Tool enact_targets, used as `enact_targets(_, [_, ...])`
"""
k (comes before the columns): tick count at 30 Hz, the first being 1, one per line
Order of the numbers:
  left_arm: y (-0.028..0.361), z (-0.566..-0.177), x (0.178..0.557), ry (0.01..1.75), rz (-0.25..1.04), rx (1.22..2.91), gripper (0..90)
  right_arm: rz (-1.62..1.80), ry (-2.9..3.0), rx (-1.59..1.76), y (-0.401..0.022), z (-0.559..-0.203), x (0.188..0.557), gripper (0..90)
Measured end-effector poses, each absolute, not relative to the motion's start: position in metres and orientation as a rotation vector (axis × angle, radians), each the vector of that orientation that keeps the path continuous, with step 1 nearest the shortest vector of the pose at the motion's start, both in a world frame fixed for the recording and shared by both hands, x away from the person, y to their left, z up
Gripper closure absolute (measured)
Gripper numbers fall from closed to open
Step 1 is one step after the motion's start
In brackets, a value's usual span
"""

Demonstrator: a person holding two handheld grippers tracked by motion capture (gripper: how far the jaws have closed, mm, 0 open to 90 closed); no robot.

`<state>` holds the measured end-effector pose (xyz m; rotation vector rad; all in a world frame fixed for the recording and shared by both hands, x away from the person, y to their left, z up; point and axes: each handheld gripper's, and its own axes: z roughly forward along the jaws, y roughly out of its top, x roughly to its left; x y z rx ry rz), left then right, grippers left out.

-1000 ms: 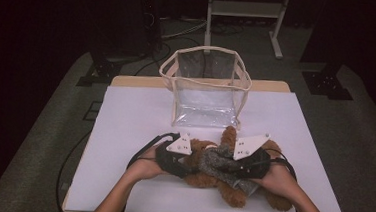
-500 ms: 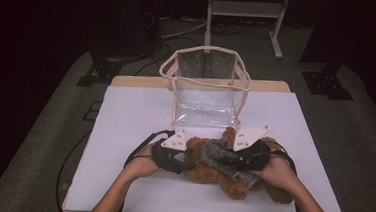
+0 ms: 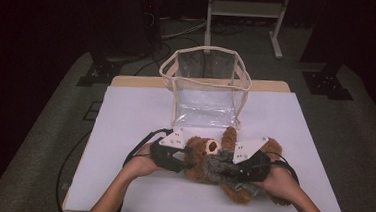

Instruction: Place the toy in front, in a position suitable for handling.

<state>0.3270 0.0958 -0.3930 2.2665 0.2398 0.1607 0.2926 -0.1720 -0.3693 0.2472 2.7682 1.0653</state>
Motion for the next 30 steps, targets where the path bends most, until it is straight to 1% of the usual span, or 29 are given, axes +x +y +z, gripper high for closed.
enact_targets(4, [0.092, -0.393, 0.323, 0.223, 0.171, 2.294, 50.7, 1.038, 2.74, 0.213, -0.164, -0.357, 0.296, 74.8])
enact_targets(9, [0.093, -0.394, 0.316, 0.165, 0.15, 2.316, 50.5, 1.135, 2.681, 0.26, -0.166, -0.339, 0.318, 74.7])
enact_targets(13, [0.096, -0.392, 0.311, 0.143, 0.157, 2.328, 47.9, 1.12, 2.713, 0.32, -0.171, -0.34, 0.333, 74.5])
enact_targets(18, [0.101, -0.382, 0.312, 0.177, 0.171, 2.255, 43.4, 1.147, 2.761, 0.319, -0.175, -0.351, 0.321, 74.4])
enact_targets(21, [0.097, -0.382, 0.311, 0.15, 0.159, 2.266, 43.6, 1.162, 2.789, 0.318, -0.18, -0.356, 0.312, 74.4])
enact_targets(23, [0.092, -0.386, 0.31, 0.14, 0.147, 2.279, 45.3, 1.153, 2.787, 0.321, -0.183, -0.355, 0.309, 74.3])
enact_targets(26, [0.089, -0.39, 0.308, 0.13, 0.139, 2.29, 46.1, 1.15, 2.782, 0.305, -0.181, -0.351, 0.312, 74.4])
enact_targets(30, [0.087, -0.391, 0.305, 0.107, 0.141, 2.303, 46.2, 1.168, 2.779, 0.281, -0.167, -0.345, 0.322, 74.3])
